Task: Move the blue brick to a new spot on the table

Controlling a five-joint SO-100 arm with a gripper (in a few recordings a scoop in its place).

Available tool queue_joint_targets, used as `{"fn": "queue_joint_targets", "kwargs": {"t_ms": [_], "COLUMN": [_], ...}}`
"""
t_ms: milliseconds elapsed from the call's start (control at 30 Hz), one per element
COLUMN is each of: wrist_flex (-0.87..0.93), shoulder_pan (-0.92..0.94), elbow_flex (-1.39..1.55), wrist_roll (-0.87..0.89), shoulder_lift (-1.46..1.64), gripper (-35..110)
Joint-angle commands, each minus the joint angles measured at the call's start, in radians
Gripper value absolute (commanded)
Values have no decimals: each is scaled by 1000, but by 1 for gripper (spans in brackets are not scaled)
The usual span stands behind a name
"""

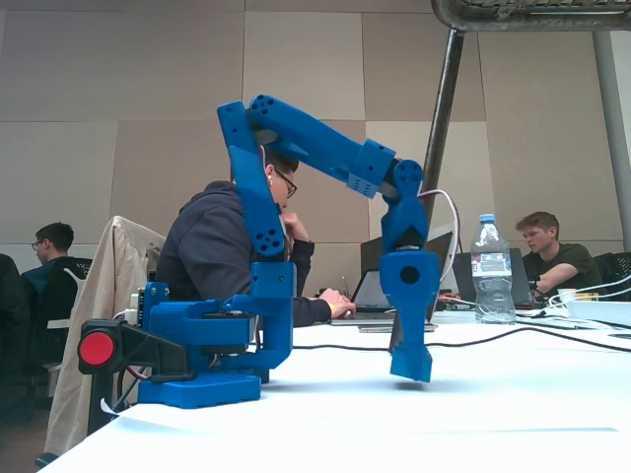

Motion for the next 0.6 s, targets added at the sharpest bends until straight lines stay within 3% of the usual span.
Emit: {"fn": "queue_joint_targets", "kwargs": {"t_ms": [0, 433, 567], "wrist_flex": [87, 259, 405], "shoulder_pan": [11, -64, -55], "elbow_flex": [-515, -1141, -1589], "wrist_roll": [18, -29, -29], "shoulder_lift": [-224, -595, -893], "gripper": [8, 6, 6]}}
